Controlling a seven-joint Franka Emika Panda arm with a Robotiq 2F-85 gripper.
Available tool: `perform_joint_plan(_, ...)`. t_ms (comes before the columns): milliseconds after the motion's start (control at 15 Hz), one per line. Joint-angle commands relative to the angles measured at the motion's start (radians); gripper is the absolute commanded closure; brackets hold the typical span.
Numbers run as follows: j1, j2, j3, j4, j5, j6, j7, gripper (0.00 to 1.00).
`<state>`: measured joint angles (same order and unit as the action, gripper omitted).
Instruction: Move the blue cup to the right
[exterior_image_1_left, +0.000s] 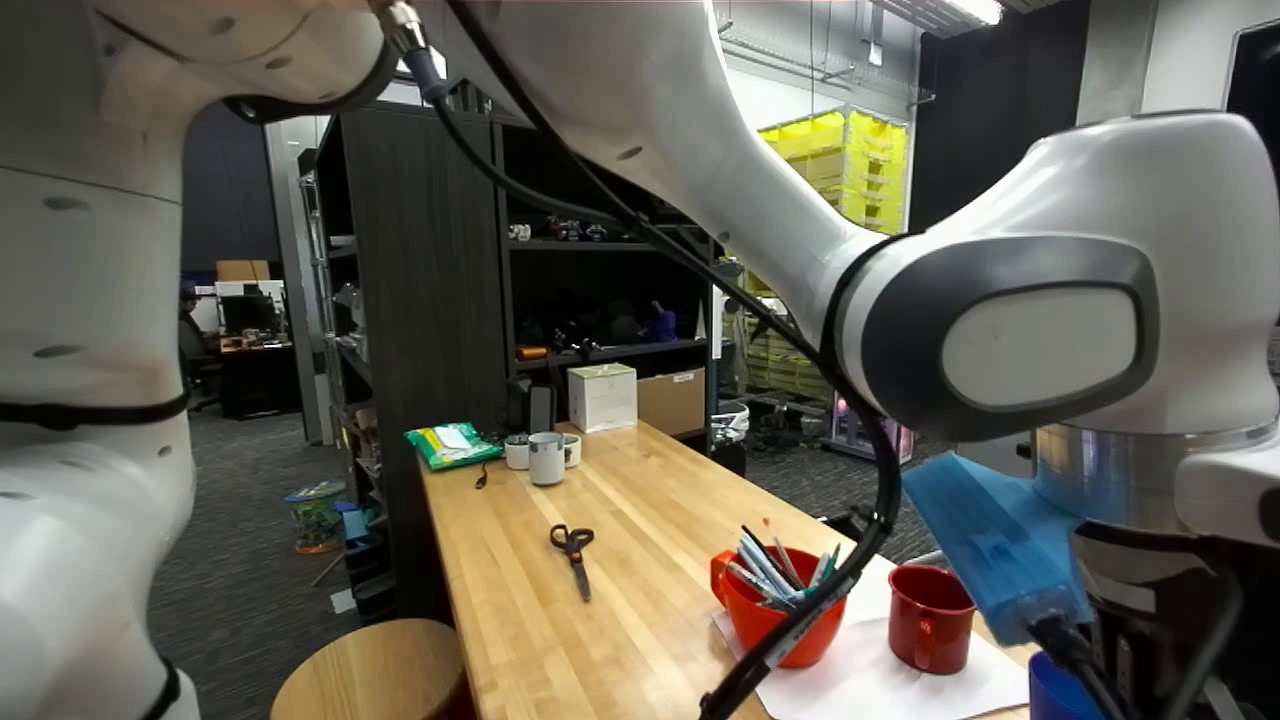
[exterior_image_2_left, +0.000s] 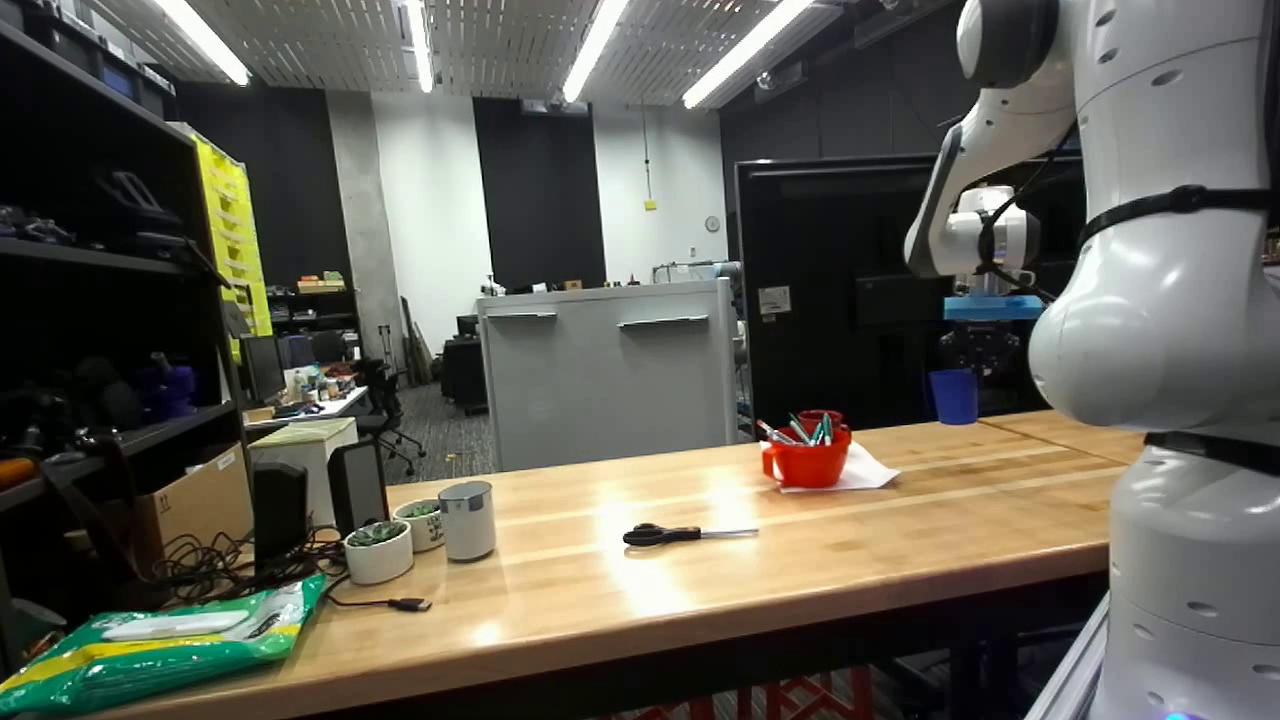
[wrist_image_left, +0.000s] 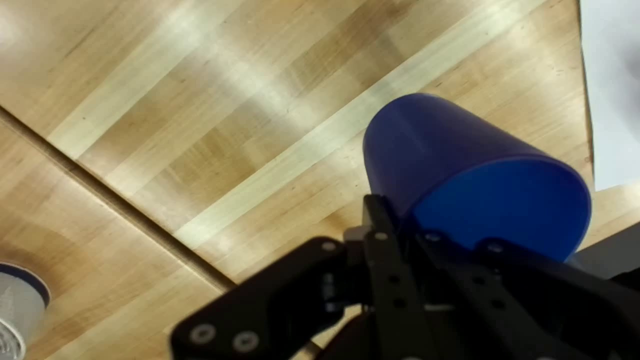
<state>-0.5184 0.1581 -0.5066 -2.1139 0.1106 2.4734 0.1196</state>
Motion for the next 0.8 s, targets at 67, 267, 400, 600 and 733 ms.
perform_joint_plan(67,-0.04,0.116,0.018,0.071,0.088,0.035,-0.053,0.99)
perform_joint_plan(267,-0.069,0.174,0.035,0.114,0.125,0.035,-0.071,0.99)
perform_joint_plan(400,-0.09,0.207,0.047,0.141,0.134,0.033,-0.076,0.99)
perform_joint_plan(600,-0.125,0.247,0.071,0.175,0.142,0.032,-0.083,0.99)
perform_joint_plan(733,-0.146,0.266,0.086,0.194,0.137,0.027,-0.084,0.99)
